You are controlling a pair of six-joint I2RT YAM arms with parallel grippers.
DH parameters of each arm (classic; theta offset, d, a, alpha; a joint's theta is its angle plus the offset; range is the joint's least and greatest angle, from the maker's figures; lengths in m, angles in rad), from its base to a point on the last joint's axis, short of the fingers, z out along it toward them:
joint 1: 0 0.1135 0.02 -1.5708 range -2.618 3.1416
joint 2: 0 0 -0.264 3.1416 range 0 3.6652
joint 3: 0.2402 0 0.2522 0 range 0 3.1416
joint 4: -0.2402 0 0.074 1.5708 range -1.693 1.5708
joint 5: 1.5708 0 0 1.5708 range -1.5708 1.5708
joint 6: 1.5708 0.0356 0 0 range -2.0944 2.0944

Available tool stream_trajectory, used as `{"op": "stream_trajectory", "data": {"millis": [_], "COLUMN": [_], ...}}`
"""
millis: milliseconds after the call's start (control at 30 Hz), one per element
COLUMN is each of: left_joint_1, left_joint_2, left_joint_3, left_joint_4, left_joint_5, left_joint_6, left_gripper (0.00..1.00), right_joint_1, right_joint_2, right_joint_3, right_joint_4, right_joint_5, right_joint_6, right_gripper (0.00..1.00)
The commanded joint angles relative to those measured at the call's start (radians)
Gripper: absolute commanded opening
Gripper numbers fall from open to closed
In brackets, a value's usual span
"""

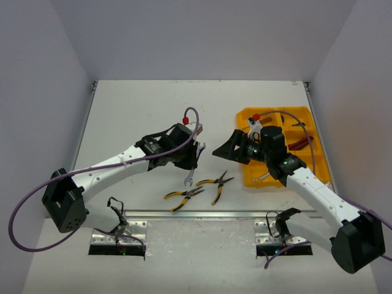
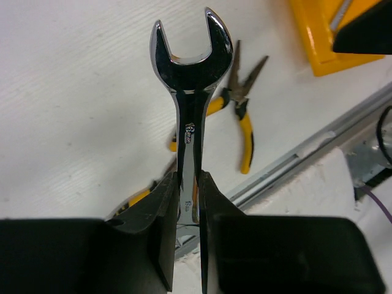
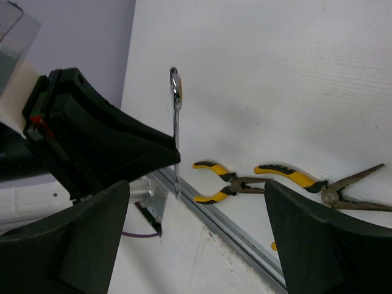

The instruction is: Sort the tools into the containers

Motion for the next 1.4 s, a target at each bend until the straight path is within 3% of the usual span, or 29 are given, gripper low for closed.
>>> {"op": "stream_trajectory", "data": {"millis": [0,300,467,533,600,633,667,733,767,800,933,1033,1367], "left_joint_1": [-0.049,-0.115,-0.125,-0.125,-0.125,-0.125,-0.125,-0.125,-0.125,-0.125,-0.12,-0.103,-0.056], "left_joint_2": [-0.01,0.036,0.057,0.056,0.06,0.063,0.064,0.059,0.048,0.029,-0.062,-0.116,-0.248], "left_joint_3": [0.038,0.082,0.105,0.107,0.115,0.119,0.123,0.134,0.14,0.144,0.145,0.119,-0.088], "left_joint_4": [0.155,0.257,0.294,0.302,0.307,0.301,0.285,0.249,0.224,0.186,0.006,-0.104,-0.092], "left_joint_5": [0.09,0.127,0.123,0.118,0.103,0.087,0.06,-0.003,-0.049,-0.096,-0.359,-0.483,-0.453], "left_joint_6": [-0.069,-0.121,-0.14,-0.146,-0.146,-0.145,-0.141,-0.132,-0.127,-0.122,-0.105,-0.091,-0.05], "left_gripper": [0.0,0.0,0.0,0.0,0.02,0.03,0.21,0.84,0.96,1.0,1.0,1.0,1.0], "right_joint_1": [0.019,0.031,0.042,0.045,0.046,0.046,0.042,0.026,0.003,-0.039,-0.262,-0.347,-0.405], "right_joint_2": [0.023,0.024,0.024,0.026,0.023,0.021,0.015,-0.007,-0.025,-0.041,-0.08,-0.111,-0.083], "right_joint_3": [0.002,-0.028,-0.054,-0.064,-0.063,-0.059,-0.047,-0.02,0.005,0.03,0.076,0.098,0.088], "right_joint_4": [0.173,0.156,0.176,0.184,0.183,0.166,0.135,0.05,-0.015,-0.08,-0.324,-0.423,-0.473], "right_joint_5": [0.011,0.071,0.061,0.055,0.049,0.059,0.08,0.143,0.186,0.225,0.296,0.399,0.758], "right_joint_6": [0.12,0.155,0.182,0.185,0.181,0.171,0.15,0.099,0.07,0.045,-0.071,-0.122,-0.098], "right_gripper": [0.83,0.63,0.44,0.27,0.04,0.0,0.0,0.0,0.0,0.0,0.0,0.0,0.0]}}
